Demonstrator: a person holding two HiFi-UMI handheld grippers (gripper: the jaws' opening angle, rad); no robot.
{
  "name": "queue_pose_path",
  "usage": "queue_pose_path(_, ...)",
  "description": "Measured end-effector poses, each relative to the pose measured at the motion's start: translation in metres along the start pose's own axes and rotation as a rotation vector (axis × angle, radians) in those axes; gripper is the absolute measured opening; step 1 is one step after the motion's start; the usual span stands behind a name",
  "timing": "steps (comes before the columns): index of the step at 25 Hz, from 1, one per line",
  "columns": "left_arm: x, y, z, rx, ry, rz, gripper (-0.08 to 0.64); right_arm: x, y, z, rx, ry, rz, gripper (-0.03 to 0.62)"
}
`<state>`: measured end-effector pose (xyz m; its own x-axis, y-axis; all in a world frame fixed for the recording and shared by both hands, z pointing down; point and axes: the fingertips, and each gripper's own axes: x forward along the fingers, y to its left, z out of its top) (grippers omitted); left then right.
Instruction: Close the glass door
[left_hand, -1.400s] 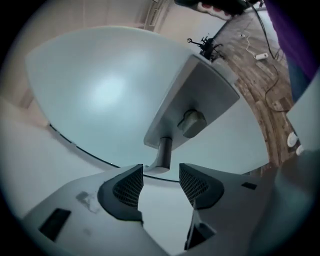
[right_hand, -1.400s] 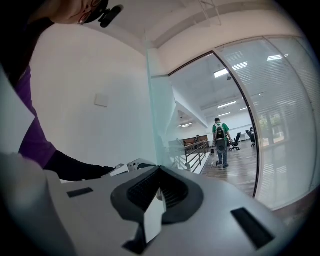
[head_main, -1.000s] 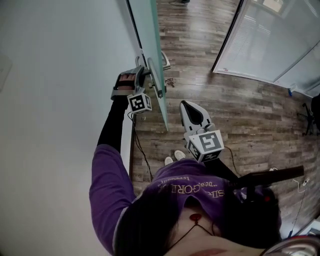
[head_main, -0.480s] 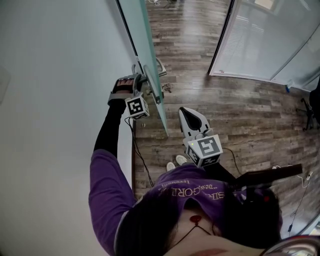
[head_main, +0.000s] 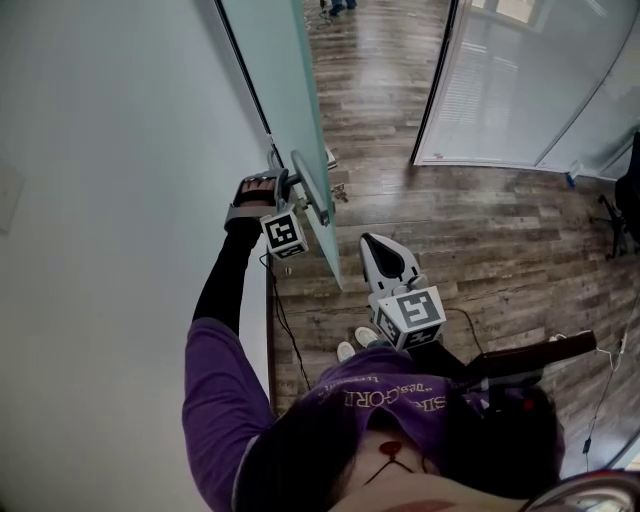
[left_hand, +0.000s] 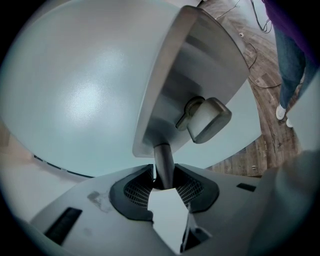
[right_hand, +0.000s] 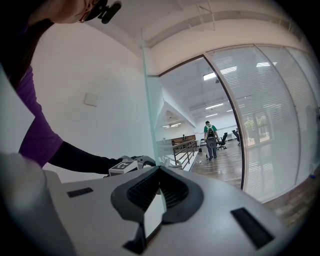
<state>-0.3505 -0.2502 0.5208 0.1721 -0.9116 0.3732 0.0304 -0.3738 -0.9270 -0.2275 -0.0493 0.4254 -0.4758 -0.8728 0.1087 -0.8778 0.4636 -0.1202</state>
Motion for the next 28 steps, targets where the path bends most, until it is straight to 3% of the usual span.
queue_pose_path(5,0.008,0.018,0.021,0.005,-0.014,-0.009,0.123,-0.004,-0.014,0.014,0.016,-0.002,-0.03,-0.014)
queue_pose_path(15,0.025,0.015,0.059,-0.021,-0.064,-0.004,0.123,-0.017,-0.032,0.007,0.01,-0.005,-0.104,-0.014)
queue_pose_path(28,0.048,0.015,0.096,-0.004,-0.085,-0.102,0.123,-0.025,-0.049,0.0,0.037,-0.002,-0.167,-0.014)
